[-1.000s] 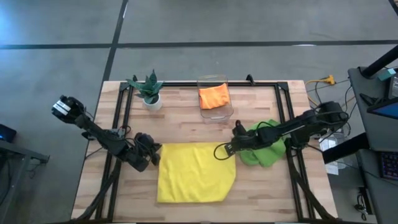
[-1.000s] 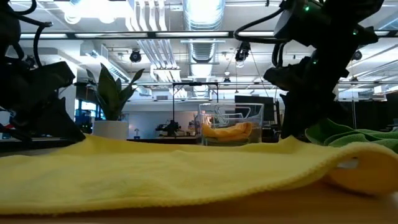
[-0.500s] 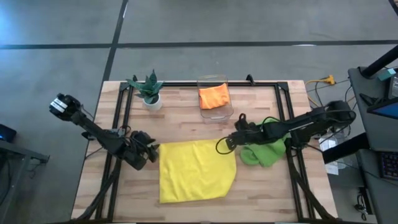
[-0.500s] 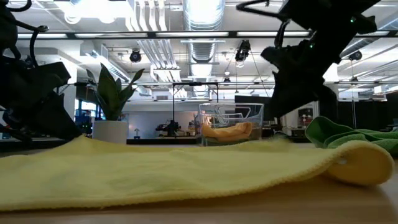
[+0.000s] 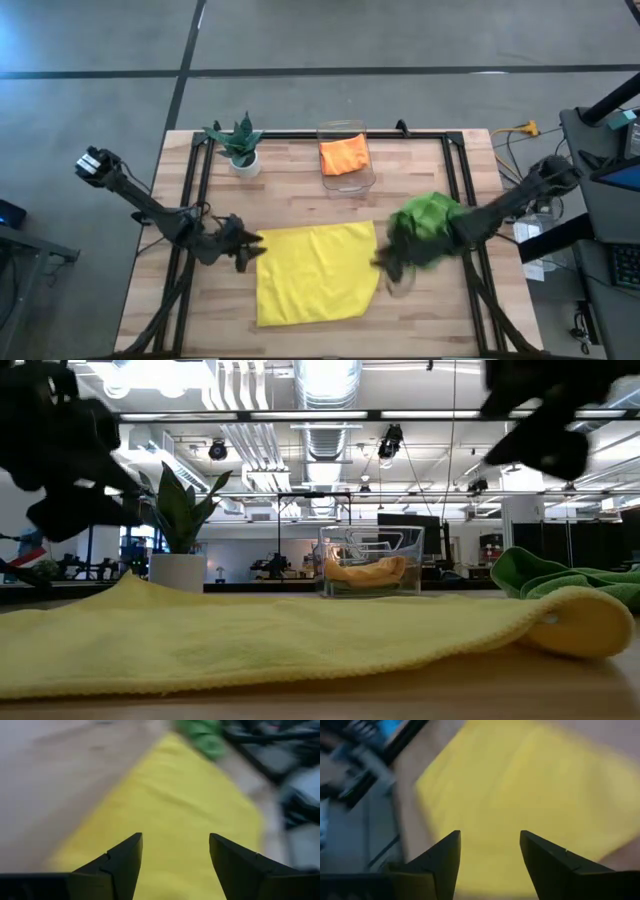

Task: Fold microfiber towels
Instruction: Fold the yellow towel

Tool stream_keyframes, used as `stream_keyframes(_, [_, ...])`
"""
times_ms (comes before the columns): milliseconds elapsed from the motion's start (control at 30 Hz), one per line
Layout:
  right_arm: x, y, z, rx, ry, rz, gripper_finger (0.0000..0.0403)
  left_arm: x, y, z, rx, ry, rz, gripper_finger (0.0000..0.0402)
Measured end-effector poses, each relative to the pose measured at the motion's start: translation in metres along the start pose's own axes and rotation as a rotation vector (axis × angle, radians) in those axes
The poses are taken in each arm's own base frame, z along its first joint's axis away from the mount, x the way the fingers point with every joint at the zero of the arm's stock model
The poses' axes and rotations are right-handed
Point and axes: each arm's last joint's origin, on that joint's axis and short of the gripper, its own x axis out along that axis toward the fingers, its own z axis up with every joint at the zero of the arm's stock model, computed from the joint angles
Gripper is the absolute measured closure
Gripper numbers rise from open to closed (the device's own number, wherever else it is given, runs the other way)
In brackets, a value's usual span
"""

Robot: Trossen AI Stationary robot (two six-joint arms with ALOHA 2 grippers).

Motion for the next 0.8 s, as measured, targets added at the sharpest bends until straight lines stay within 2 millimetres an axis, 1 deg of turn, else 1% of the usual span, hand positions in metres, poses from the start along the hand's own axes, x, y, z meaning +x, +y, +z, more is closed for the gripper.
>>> stream_keyframes(100, [0.002,0.022,-0.044,0.019,0.004,0.063,0.0206,0.005,-0.016,0.003,0.045,-0.026,-0.139,0.0187])
stream_keyframes(200, [0.009,0.041,-0.088,0.098,-0.016,0.119,0.0212,0.011,-0.032,0.007,0.111,-0.069,-0.198,0.0187])
stream_keyframes(267, [0.021,0.057,-0.113,0.134,0.000,0.140,0.0217,0.018,-0.042,0.007,0.174,-0.068,-0.197,0.0187])
stream_keyframes(333, [0.037,0.076,-0.133,0.141,0.010,0.135,0.0222,0.028,-0.053,0.005,0.245,-0.025,-0.203,0.0187])
stream_keyframes(467, [0.083,0.116,-0.160,0.097,0.021,0.128,0.0234,0.054,-0.075,-0.007,0.359,0.109,-0.251,0.0187])
stream_keyframes(533, [0.104,0.129,-0.173,0.088,0.022,0.105,0.0241,0.066,-0.083,-0.012,0.418,0.140,-0.255,0.0187])
stream_keyframes(600, [0.121,0.136,-0.184,0.095,0.004,0.051,0.0250,0.076,-0.091,-0.015,0.466,0.147,-0.252,0.0187])
stream_keyframes(667, [0.134,0.139,-0.192,0.107,-0.047,-0.014,0.0258,0.085,-0.098,-0.018,0.509,0.147,-0.249,0.0187])
stream_keyframes(733, [0.142,0.143,-0.196,0.122,-0.116,-0.058,0.0261,0.091,-0.104,-0.019,0.542,0.146,-0.250,0.0187])
stream_keyframes(800, [0.148,0.144,-0.199,0.100,-0.173,-0.097,0.0261,0.096,-0.107,-0.021,0.559,0.151,-0.253,0.0187])
